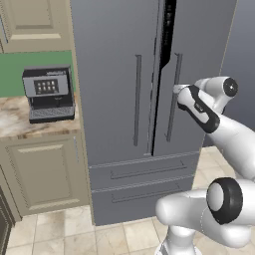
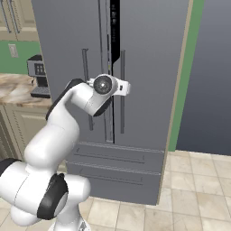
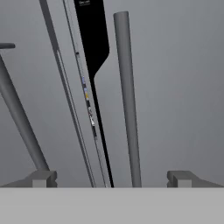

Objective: Retrieve the fish from the fridge and place it on the saucepan with marinade on the stove.

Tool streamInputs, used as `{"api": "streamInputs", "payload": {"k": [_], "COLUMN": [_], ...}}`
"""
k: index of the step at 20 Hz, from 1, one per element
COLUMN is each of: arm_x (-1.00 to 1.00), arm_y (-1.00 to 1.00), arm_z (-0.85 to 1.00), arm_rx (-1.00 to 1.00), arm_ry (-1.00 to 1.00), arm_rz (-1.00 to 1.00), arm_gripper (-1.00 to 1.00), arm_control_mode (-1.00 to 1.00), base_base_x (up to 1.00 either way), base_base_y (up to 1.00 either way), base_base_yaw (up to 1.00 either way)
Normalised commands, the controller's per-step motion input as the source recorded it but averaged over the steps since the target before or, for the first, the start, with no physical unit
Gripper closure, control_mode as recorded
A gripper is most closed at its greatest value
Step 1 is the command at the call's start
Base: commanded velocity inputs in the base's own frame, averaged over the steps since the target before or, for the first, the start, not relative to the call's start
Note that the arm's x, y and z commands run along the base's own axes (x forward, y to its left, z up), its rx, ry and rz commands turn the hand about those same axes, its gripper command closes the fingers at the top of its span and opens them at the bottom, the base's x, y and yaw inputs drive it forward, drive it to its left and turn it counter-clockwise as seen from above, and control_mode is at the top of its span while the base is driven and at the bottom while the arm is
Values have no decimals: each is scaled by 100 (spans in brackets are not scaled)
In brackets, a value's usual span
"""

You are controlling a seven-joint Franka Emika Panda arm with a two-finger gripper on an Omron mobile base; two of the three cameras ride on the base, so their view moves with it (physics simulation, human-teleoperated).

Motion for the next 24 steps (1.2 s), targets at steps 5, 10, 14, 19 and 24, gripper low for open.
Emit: {"api": "streamInputs", "payload": {"k": [5, 10, 14, 19, 24], "arm_x": [62, 52, 49, 49, 46], "arm_y": [-28, -26, -7, 0, 0], "arm_z": [0, 0, 0, 0, 0], "arm_rx": [0, 0, 0, 0, 0], "arm_ry": [0, 0, 0, 0, 0], "arm_rz": [1, 0, 1, 2, 1], "arm_gripper": [-100, -100, -100, -100, -100], "arm_control_mode": [-100, -100, -100, -100, -100], "base_base_x": [0, 0, 0, 0, 0], "base_base_y": [0, 0, 0, 0, 0], "base_base_yaw": [0, 0, 0, 0, 0]}}
